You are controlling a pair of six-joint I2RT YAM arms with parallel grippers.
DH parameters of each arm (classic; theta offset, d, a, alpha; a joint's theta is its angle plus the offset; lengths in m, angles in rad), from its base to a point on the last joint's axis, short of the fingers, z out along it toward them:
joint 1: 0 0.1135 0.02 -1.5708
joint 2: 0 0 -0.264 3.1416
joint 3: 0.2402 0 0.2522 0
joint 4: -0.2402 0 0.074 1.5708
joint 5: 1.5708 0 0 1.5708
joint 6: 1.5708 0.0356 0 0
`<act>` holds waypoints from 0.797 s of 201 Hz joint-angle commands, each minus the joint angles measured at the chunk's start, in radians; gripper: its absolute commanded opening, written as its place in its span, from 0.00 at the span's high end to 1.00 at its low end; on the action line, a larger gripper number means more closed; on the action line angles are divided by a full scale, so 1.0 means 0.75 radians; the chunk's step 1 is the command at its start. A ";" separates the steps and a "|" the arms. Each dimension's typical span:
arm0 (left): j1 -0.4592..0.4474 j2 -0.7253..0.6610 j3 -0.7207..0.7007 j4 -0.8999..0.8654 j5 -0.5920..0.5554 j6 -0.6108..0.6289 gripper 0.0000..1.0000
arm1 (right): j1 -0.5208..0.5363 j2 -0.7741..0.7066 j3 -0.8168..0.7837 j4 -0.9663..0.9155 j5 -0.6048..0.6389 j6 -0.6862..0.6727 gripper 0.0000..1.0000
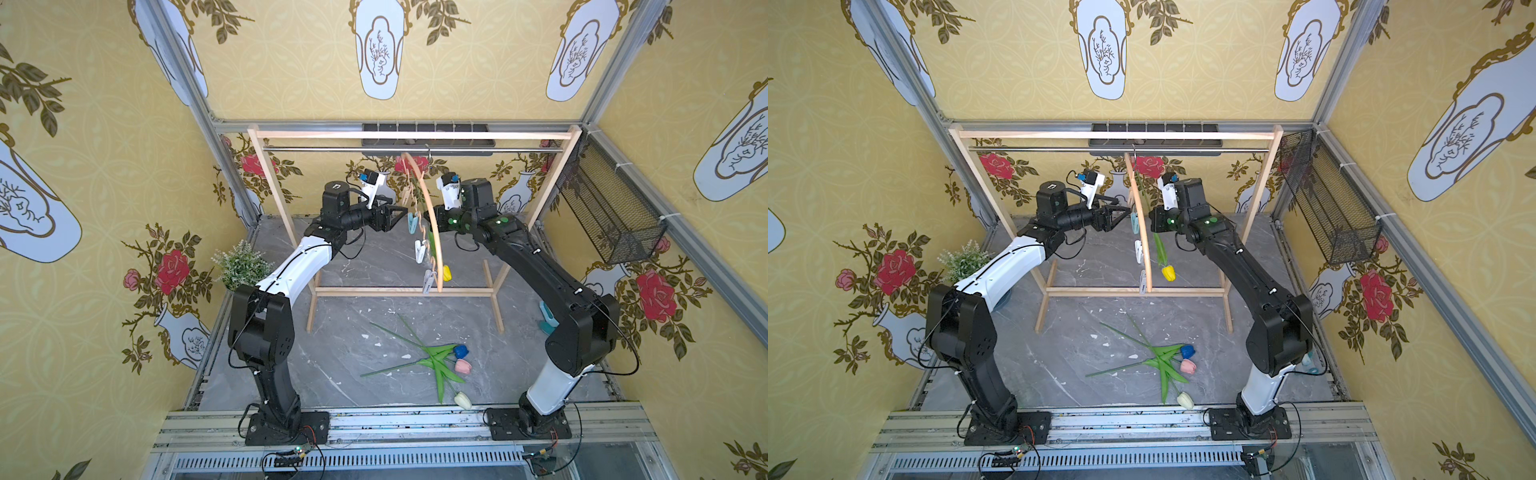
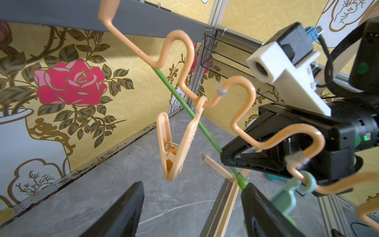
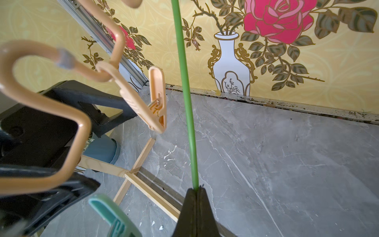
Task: Dry the flowers on a clothes hanger
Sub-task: Open the clamp at the hanger.
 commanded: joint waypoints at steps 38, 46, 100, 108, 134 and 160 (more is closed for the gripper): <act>0.000 0.039 0.045 0.011 0.014 -0.004 0.20 | 0.019 -0.073 -0.040 0.056 0.027 -0.021 1.00; 0.001 0.042 0.050 0.011 0.013 -0.007 0.20 | 0.029 -0.072 -0.031 0.055 0.013 -0.031 1.00; 0.001 0.056 0.071 0.017 0.030 -0.022 0.21 | 0.072 -0.045 0.003 0.029 -0.062 -0.090 1.00; 0.001 0.058 0.074 0.017 0.026 -0.023 0.22 | 0.076 -0.049 -0.006 0.037 -0.064 -0.090 1.00; 0.000 0.056 0.074 0.023 0.003 -0.021 0.25 | 0.084 -0.047 -0.004 0.042 -0.076 -0.092 1.00; 0.001 0.046 0.063 0.044 -0.012 -0.025 0.33 | 0.091 -0.043 -0.001 0.042 -0.092 -0.096 1.00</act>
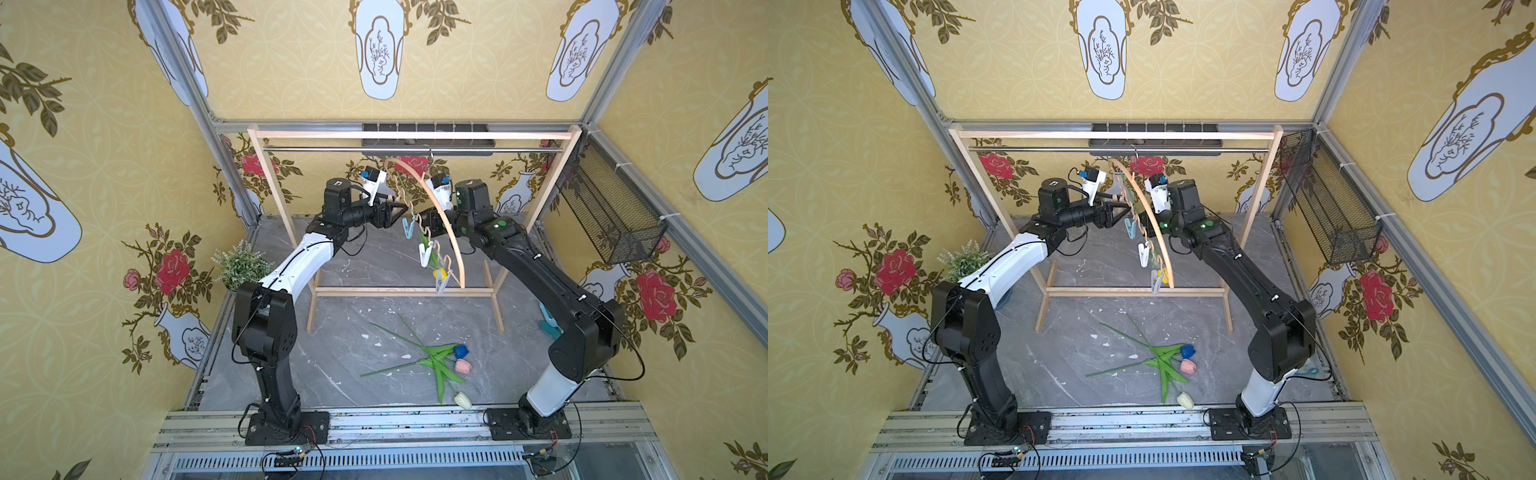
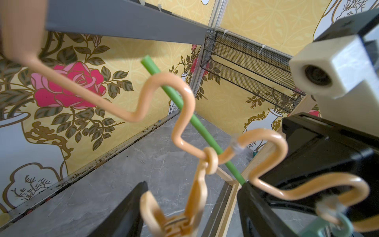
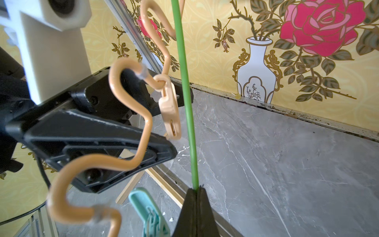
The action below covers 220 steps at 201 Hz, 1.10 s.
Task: Dry the flowers on a clothes hanger
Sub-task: Open the clamp at the hanger.
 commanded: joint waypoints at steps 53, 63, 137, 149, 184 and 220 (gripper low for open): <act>0.003 -0.024 -0.038 0.130 -0.018 -0.039 0.61 | 0.020 0.007 -0.006 0.043 -0.041 -0.015 1.00; 0.002 -0.024 -0.040 0.135 -0.018 -0.045 0.64 | 0.020 0.007 -0.009 0.045 -0.042 -0.013 1.00; 0.003 -0.074 -0.185 0.318 -0.031 -0.176 0.71 | -0.041 -0.034 -0.229 0.302 -0.104 0.322 1.00; 0.001 -0.080 -0.213 0.376 -0.036 -0.223 0.71 | -0.039 -0.036 -0.304 0.425 -0.176 0.418 1.00; 0.003 -0.071 -0.257 0.488 -0.039 -0.343 0.71 | -0.041 -0.027 -0.435 0.700 -0.296 0.617 1.00; 0.001 -0.074 -0.277 0.505 -0.047 -0.357 0.72 | -0.039 -0.010 -0.438 0.783 -0.353 0.658 1.00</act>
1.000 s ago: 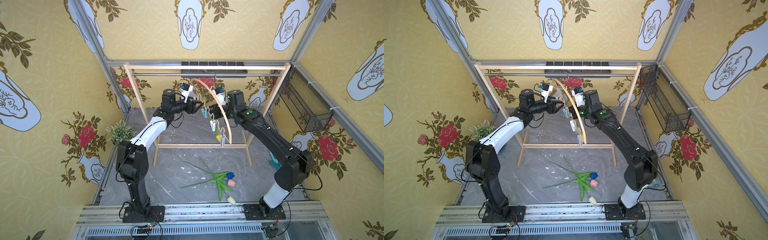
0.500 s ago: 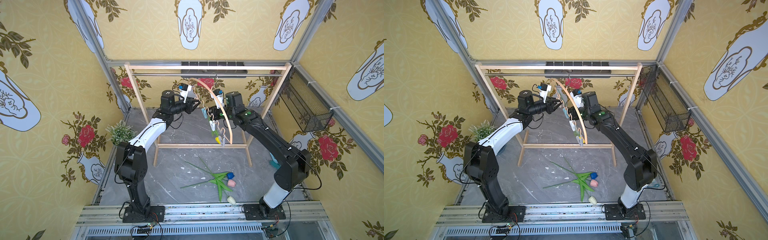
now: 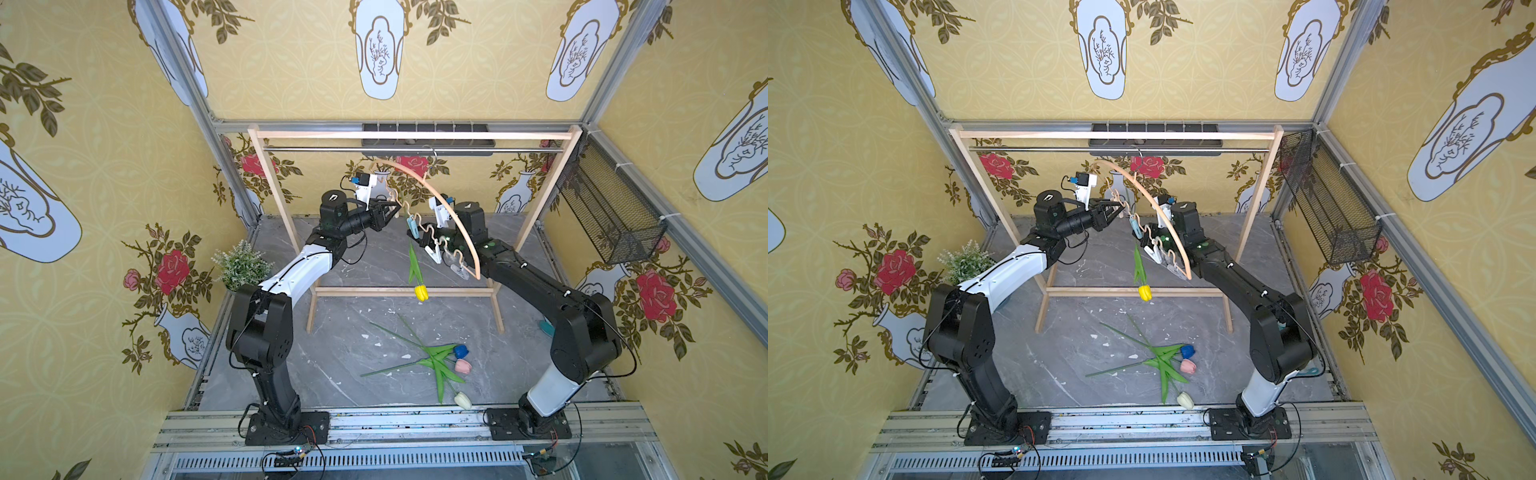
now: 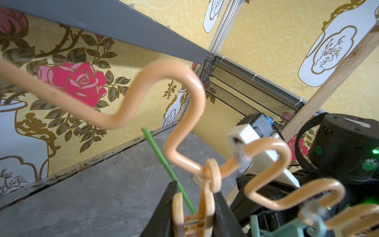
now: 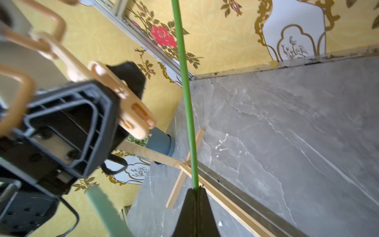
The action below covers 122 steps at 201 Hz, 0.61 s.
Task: Dry the flowers on a clothes hanger
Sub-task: Open the clamp at the hanger, then clamp the flower onto the hanger.
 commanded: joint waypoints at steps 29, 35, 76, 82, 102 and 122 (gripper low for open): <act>0.002 -0.005 -0.030 0.104 -0.003 -0.063 0.72 | 0.004 0.017 0.009 0.215 -0.114 0.090 1.00; 0.001 -0.003 -0.032 0.109 -0.001 -0.071 0.72 | 0.004 0.021 0.011 0.221 -0.121 0.092 1.00; 0.002 -0.008 -0.046 0.146 0.004 -0.100 0.72 | 0.011 0.049 0.020 0.262 -0.145 0.126 1.00; 0.000 -0.006 -0.048 0.148 0.006 -0.103 0.72 | 0.013 0.052 0.019 0.269 -0.148 0.129 1.00; 0.000 -0.004 -0.054 0.155 0.007 -0.112 0.72 | 0.019 0.054 0.023 0.287 -0.158 0.128 1.00; 0.000 -0.003 -0.064 0.171 0.012 -0.129 0.72 | 0.022 0.062 0.034 0.290 -0.171 0.128 1.00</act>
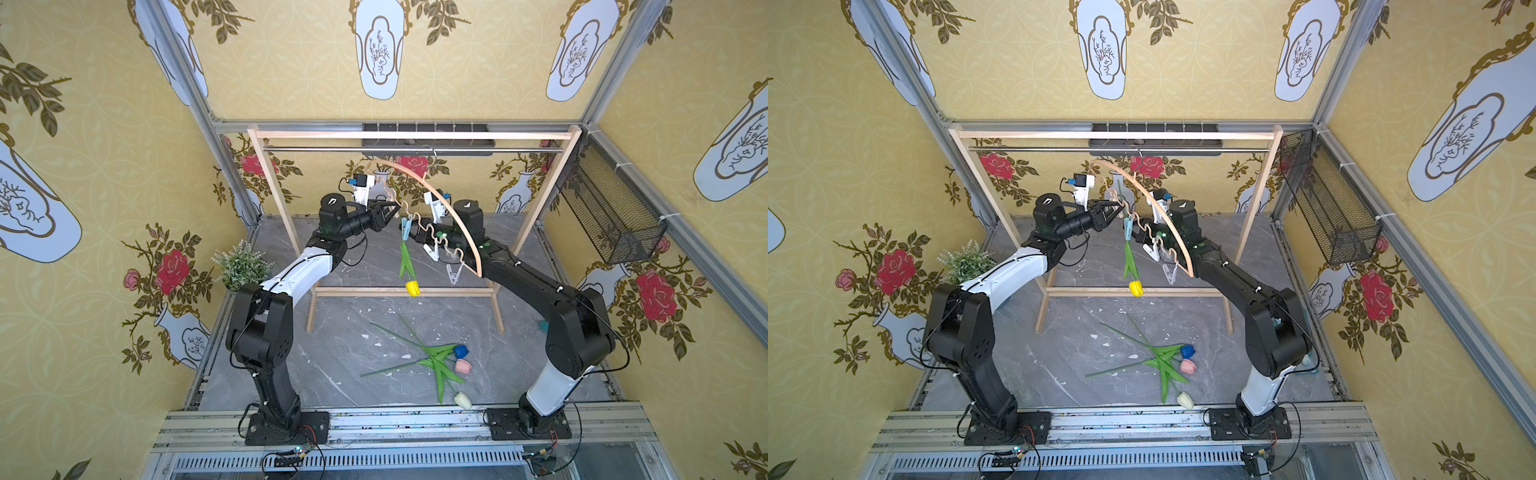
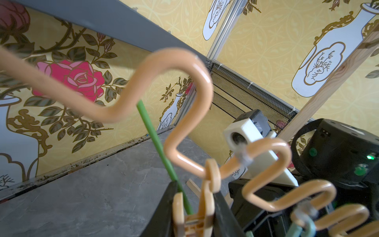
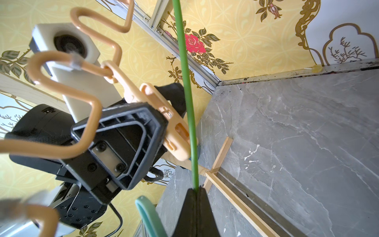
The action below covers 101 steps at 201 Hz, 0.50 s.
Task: Dry the flowers on a clothes hanger
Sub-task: Clamp the flower onto the hanger.
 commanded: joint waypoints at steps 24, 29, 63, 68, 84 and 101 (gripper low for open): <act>0.001 -0.001 -0.021 0.084 0.014 -0.043 0.72 | 0.005 0.021 0.036 0.106 -0.047 0.002 1.00; 0.000 0.000 -0.024 0.085 0.015 -0.045 0.72 | 0.005 0.023 0.038 0.110 -0.049 0.001 1.00; 0.000 0.003 -0.041 0.131 0.012 -0.087 0.72 | 0.007 0.046 0.062 0.120 -0.051 0.021 1.00; 0.001 0.004 -0.045 0.146 0.009 -0.095 0.72 | 0.007 0.049 0.065 0.121 -0.051 0.021 1.00; 0.001 0.004 -0.060 0.182 0.009 -0.120 0.72 | 0.007 0.055 0.069 0.130 -0.051 0.031 1.00; 0.000 0.009 -0.065 0.201 0.012 -0.141 0.72 | 0.007 0.051 0.063 0.147 -0.060 0.031 1.00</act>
